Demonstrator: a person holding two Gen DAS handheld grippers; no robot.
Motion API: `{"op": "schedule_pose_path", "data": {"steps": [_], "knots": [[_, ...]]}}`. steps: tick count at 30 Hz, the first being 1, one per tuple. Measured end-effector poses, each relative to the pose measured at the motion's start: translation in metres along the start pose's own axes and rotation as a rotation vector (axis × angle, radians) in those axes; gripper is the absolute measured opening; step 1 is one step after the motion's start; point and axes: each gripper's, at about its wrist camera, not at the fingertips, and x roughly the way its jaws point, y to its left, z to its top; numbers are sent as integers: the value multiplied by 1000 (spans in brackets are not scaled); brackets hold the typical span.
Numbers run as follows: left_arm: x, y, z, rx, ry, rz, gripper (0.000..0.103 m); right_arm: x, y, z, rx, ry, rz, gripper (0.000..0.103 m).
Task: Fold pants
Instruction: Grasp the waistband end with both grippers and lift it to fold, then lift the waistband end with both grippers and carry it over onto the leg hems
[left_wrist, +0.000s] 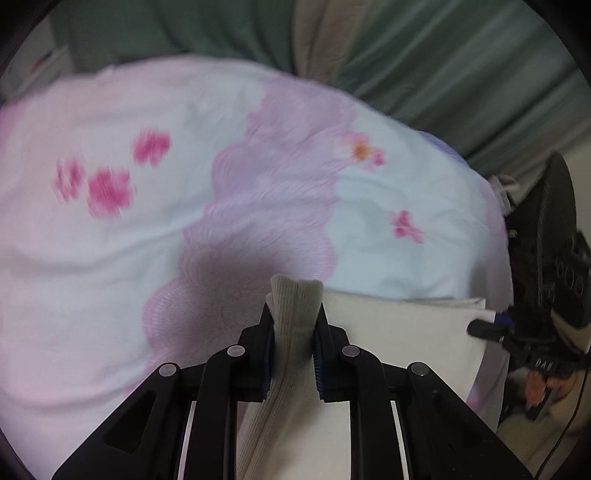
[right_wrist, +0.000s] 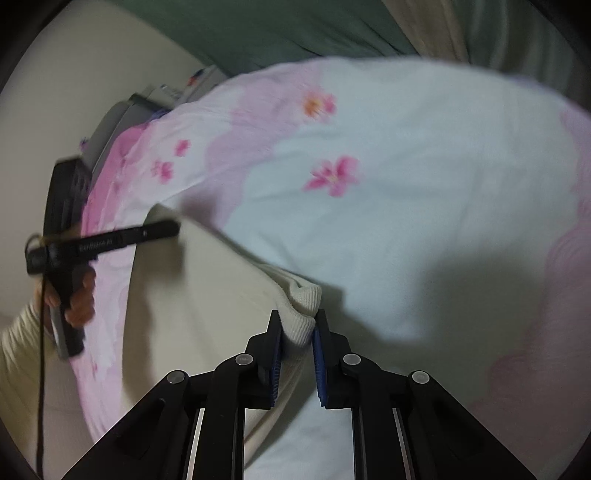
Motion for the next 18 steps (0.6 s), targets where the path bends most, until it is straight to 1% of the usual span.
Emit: {"op": "schedule_pose_path", "data": {"steps": [3, 6, 8, 9, 12, 15, 18], "knots": [[-42, -22, -5, 68, -46, 31, 19, -29, 15, -5, -44, -28, 8, 14], [-76, -40, -15, 106, -84, 80, 19, -58, 36, -11, -116, -54, 4, 14], [-98, -41, -23, 113, -94, 118, 19, -81, 55, -18, -186, -73, 1, 14], [-108, -46, -28, 109, -99, 133, 19, -90, 58, -21, -207, -80, 6, 15], [-142, -55, -48, 71, -134, 155, 19, -121, 88, -36, -323, -95, 25, 15], [-182, -64, -78, 34, -186, 199, 19, -143, 114, -51, -413, -105, 57, 15], [-213, -63, -111, -10, -225, 233, 19, -167, 145, -68, -509, -110, 106, 15]]}}
